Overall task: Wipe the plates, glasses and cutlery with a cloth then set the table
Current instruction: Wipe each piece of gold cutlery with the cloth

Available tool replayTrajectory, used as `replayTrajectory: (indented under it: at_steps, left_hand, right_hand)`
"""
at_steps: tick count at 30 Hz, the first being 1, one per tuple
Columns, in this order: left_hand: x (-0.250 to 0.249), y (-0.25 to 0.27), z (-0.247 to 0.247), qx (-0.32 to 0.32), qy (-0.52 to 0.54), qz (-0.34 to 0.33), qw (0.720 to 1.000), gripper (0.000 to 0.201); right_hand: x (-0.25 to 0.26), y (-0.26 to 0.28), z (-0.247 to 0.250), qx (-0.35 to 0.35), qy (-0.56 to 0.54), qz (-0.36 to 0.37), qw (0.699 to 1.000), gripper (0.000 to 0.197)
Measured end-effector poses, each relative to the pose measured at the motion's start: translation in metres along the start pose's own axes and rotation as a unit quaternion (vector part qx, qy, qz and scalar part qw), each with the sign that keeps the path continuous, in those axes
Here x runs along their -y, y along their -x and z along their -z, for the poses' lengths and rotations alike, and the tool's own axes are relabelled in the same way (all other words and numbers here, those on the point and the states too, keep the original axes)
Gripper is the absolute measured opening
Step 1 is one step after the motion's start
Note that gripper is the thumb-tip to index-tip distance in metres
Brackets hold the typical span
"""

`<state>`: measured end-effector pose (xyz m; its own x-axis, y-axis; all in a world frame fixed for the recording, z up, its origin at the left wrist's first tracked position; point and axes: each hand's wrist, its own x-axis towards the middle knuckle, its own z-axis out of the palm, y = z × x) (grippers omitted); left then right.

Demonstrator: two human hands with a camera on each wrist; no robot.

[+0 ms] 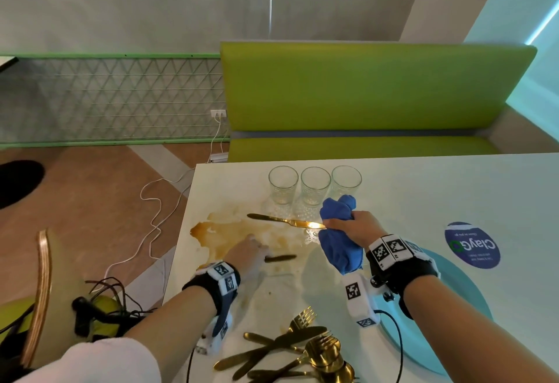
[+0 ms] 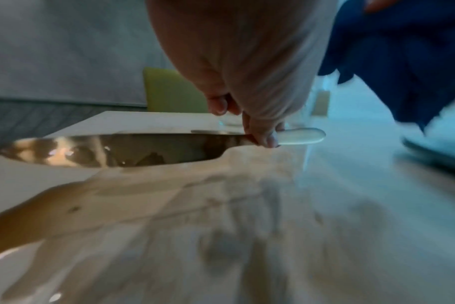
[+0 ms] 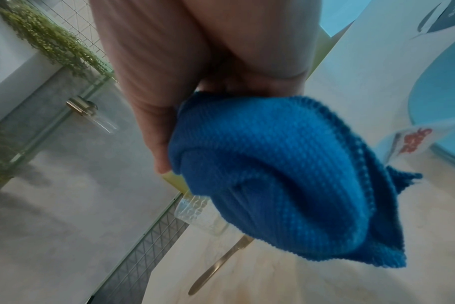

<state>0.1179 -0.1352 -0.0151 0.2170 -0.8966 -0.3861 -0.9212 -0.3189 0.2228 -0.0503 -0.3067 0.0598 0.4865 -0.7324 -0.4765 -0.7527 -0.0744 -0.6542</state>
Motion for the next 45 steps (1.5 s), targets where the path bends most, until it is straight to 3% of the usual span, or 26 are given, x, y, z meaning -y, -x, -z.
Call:
replayTrajectory:
  at_steps: [3,6,10,12,14,17,20,23,26,32,36,39,41,45]
  left_hand:
    - [0.008,0.001,0.03,-0.103,0.196,0.109,0.969,0.024]
    - [0.011,0.0,0.057,-0.154,0.33,0.167,0.916,0.02]
    - [0.001,0.002,0.075,-0.17,0.462,0.173,0.853,0.003]
    - [-0.012,0.004,0.077,-0.168,0.525,0.169,0.817,0.021]
    - [-0.027,0.004,0.079,-0.175,0.565,0.167,0.789,0.025]
    - [-0.041,0.007,0.081,-0.192,0.611,0.177,0.748,0.025]
    - [-0.044,0.013,0.081,-0.199,0.633,0.193,0.723,0.03]
    - [-0.041,0.018,0.085,-0.23,0.66,0.211,0.683,0.022]
    - [-0.04,0.019,0.085,-0.247,0.679,0.228,0.652,0.01]
    - [-0.045,0.019,0.081,-0.249,0.7,0.249,0.621,0.004]
    - [-0.02,0.027,0.092,-0.264,0.715,0.255,0.595,0.008]
    - [0.002,0.031,0.098,-0.279,0.718,0.268,0.579,0.024]
    - [0.003,0.034,0.1,-0.292,0.719,0.278,0.566,0.022]
    - [-0.015,0.034,0.101,-0.291,0.759,0.287,0.507,0.013]
  right_hand:
    - [0.006,0.004,-0.004,0.013,0.019,0.029,0.999,0.046]
    - [0.014,0.01,-0.013,0.038,-0.028,0.057,0.997,0.045]
    - [0.034,0.02,-0.037,0.08,-0.042,0.101,0.991,0.044]
    - [0.043,0.026,-0.05,0.091,0.008,0.127,0.988,0.045]
    - [0.048,0.032,-0.062,0.081,0.058,0.146,0.984,0.042]
    - [0.048,0.04,-0.072,0.056,0.076,0.17,0.981,0.035]
    - [0.043,0.046,-0.073,0.09,-0.051,0.131,0.986,0.023]
    - [0.031,0.052,-0.069,0.118,-0.032,0.132,0.984,0.005]
    - [0.018,0.058,-0.061,0.107,-0.006,0.133,0.985,0.014]
    - [0.004,0.054,-0.036,0.055,-0.144,0.066,0.986,0.014]
    - [-0.01,0.052,-0.01,0.012,-0.219,0.013,0.975,0.012]
    - [-0.015,0.05,-0.001,-0.032,-0.261,-0.007,0.965,0.016]
    - [-0.015,0.047,-0.006,-0.02,-0.294,-0.012,0.955,0.025]
    - [0.004,0.053,-0.026,0.042,-0.45,-0.012,0.892,0.026]
